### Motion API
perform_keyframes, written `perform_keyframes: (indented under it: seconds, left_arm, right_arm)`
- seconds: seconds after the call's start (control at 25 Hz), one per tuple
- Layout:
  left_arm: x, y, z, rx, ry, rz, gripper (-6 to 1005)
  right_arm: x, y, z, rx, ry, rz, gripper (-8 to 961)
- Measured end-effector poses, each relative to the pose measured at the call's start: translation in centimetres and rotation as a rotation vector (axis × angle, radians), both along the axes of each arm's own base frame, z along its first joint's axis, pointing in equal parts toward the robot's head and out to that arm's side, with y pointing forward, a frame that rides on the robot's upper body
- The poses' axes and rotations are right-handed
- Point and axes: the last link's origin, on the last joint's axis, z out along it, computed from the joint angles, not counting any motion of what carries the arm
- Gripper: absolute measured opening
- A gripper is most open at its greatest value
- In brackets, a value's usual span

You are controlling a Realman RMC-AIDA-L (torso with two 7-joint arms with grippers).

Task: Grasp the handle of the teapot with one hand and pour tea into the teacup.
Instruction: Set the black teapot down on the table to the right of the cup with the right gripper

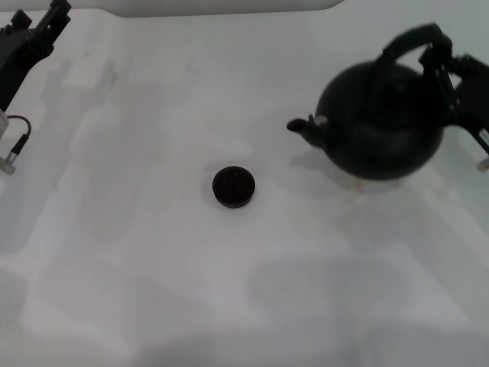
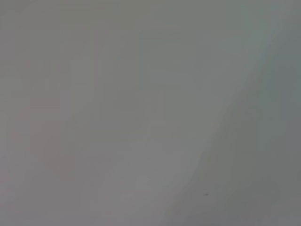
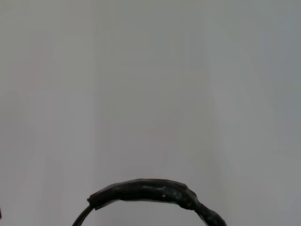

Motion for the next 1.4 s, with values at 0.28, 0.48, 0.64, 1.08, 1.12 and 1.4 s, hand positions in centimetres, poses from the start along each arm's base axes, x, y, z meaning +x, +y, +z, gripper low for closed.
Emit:
perform_keyframes:
  seconds: [0.28,0.48,0.64,1.08,1.12,1.4]
  left_arm:
    - [0.1,0.2,0.0,-0.002,0.002,-0.003,878]
    - [0.2,0.2,0.0,0.0,0.001,-0.008,877]
    - [0.3,0.1,0.0,-0.001,-0.001,-0.01,876]
    - [0.2,0.0,-0.1,-0.001,-0.001,-0.008,877]
    - [0.2,0.0,-0.1,-0.001,-0.001,-0.008,877]
    - [0.2,0.1,0.0,-0.003,-0.014,-0.008,878]
  right_arm:
    - [1.4,-1.9,-0.7,-0.041,-0.023,-0.043,115]
    - [1.8,-1.8,-1.3,-0.074,-0.065,-0.065,114]
    - [2.2,-1.5,-1.6,-0.076,-0.104,-0.083,114]
    - [2.3,-1.7,-1.8,-0.053,-0.168,-0.078,113]
    - [2.4,-1.7,-1.8,-0.057,-0.16,-0.083,113]
    - [2.7,-1.8,-1.7,-0.08,-0.118,-0.109,182]
